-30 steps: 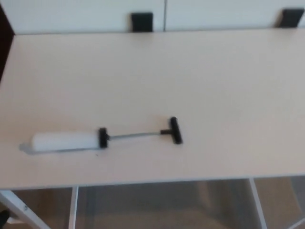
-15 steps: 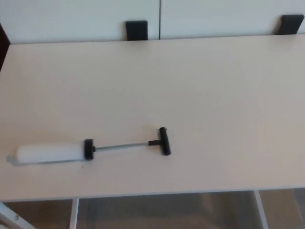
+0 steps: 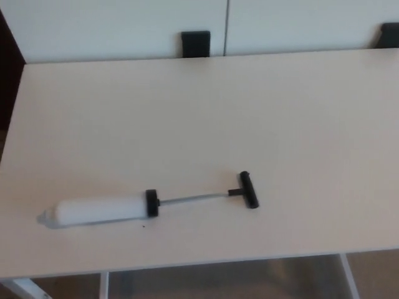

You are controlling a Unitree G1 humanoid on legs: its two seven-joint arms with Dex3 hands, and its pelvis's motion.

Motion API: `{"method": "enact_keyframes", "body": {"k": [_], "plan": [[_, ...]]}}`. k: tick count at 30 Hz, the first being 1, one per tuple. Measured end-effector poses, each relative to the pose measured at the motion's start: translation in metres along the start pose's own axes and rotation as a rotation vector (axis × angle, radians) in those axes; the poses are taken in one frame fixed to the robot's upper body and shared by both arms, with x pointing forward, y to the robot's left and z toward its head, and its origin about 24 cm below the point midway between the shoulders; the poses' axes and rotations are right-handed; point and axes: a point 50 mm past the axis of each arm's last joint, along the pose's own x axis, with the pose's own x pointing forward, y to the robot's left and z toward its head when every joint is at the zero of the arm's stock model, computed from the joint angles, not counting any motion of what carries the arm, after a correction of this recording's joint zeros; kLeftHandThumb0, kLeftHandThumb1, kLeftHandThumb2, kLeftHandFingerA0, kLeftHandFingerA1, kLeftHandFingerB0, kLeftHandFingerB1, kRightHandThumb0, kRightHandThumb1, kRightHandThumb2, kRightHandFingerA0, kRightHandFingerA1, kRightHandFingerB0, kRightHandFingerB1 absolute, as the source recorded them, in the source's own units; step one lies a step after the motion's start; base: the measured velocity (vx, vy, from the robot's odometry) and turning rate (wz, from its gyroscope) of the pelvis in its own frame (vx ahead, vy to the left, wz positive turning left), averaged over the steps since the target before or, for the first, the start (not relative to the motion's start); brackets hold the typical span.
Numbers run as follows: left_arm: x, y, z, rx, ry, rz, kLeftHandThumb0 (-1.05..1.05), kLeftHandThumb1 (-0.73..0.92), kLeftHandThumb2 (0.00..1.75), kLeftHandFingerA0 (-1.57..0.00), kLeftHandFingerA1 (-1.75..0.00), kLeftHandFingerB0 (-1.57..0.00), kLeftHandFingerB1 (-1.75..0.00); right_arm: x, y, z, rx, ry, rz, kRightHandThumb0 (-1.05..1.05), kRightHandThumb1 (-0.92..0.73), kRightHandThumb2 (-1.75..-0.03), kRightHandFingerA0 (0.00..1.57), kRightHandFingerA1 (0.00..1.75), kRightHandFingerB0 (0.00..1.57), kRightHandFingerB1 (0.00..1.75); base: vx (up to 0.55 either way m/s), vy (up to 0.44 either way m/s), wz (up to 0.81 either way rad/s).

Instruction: The robot walks towards a desk on which an air pump is kept in the middle. It lifts it up and holds it with its left hand and uses its right hand to compress it by pushing its handle inwards.

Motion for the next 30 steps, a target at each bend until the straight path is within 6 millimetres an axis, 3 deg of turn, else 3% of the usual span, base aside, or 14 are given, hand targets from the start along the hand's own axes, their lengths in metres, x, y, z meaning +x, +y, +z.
{"method": "enact_keyframes", "body": {"k": [1, 11, 13, 15, 18, 22, 28, 29, 30], "plan": [[0.0, 0.0, 0.0, 0.0, 0.0, 0.0, -0.24, 0.67, 0.6, -0.47, -0.41, -0.32, -0.33, 0.0, 0.0, 0.0, 0.0, 0.0, 0.0, -0.25, -0.69, -0.6, 0.61, 0.49, 0.48, 0.44, 0.03, 0.191, 0.11], [-0.068, -0.006, -0.039, 0.07, 0.097, -0.069, -0.23, 0.68, 0.6, -0.55, -0.42, -0.34, -0.34, -0.039, 0.003, -0.014, -0.043, -0.029, 0.094, -0.24, -0.66, -0.59, 0.62, 0.48, 0.48, 0.42, 0.04, 0.03, 0.03], [-0.069, -0.007, -0.039, 0.07, 0.099, -0.071, -0.23, 0.68, 0.6, -0.55, -0.42, -0.34, -0.34, -0.04, 0.003, -0.014, -0.043, -0.03, 0.096, -0.24, -0.66, -0.59, 0.62, 0.48, 0.48, 0.42, 0.0, 0.0, 0.0], [-0.099, -0.015, -0.054, 0.077, 0.155, -0.118, -0.25, 0.68, 0.61, -0.56, -0.43, -0.36, -0.34, -0.058, 0.003, -0.016, -0.057, -0.045, 0.134, -0.24, -0.67, -0.59, 0.64, 0.48, 0.49, 0.43, 0.0, 0.0, 0.0], [-0.11, -0.02, -0.057, 0.081, 0.172, -0.143, -0.27, 0.66, 0.6, -0.55, -0.42, -0.37, -0.34, -0.065, 0.004, -0.016, -0.06, -0.051, 0.151, -0.24, -0.67, -0.59, 0.62, 0.48, 0.48, 0.43, 0.0, 0.0, 0.0], [-0.141, -0.038, -0.06, 0.093, 0.211, -0.225, -0.28, 0.67, 0.6, -0.55, -0.42, -0.36, -0.34, -0.084, 0.006, -0.014, -0.068, -0.077, 0.203, -0.24, -0.67, -0.59, 0.63, 0.48, 0.48, 0.43, 0.0, 0.0, 0.0], [-0.163, -0.055, -0.057, 0.112, 0.225, -0.309, -0.29, 0.65, 0.6, -0.56, -0.43, -0.37, -0.35, -0.099, 0.011, -0.005, -0.072, -0.122, 0.26, -0.25, -0.68, -0.6, 0.59, 0.48, 0.47, 0.43, 0.0, 0.0, 0.0], [-0.169, -0.059, -0.056, 0.118, 0.23, -0.335, -0.36, 0.54, 0.71, -0.53, -0.5, -0.36, -0.42, -0.1, 0.012, -0.002, -0.073, -0.135, 0.269, -0.23, -0.68, -0.6, 0.61, 0.47, 0.5, 0.43, 0.0, 0.0, 0.0], [-0.172, -0.061, -0.055, 0.121, 0.236, -0.352, -0.36, 0.54, 0.71, -0.53, -0.5, -0.36, -0.42, -0.101, 0.012, -0.001, -0.073, -0.143, 0.274, -0.23, -0.68, -0.6, 0.61, 0.47, 0.5, 0.43, 0.0, 0.0, 0.0]]}}
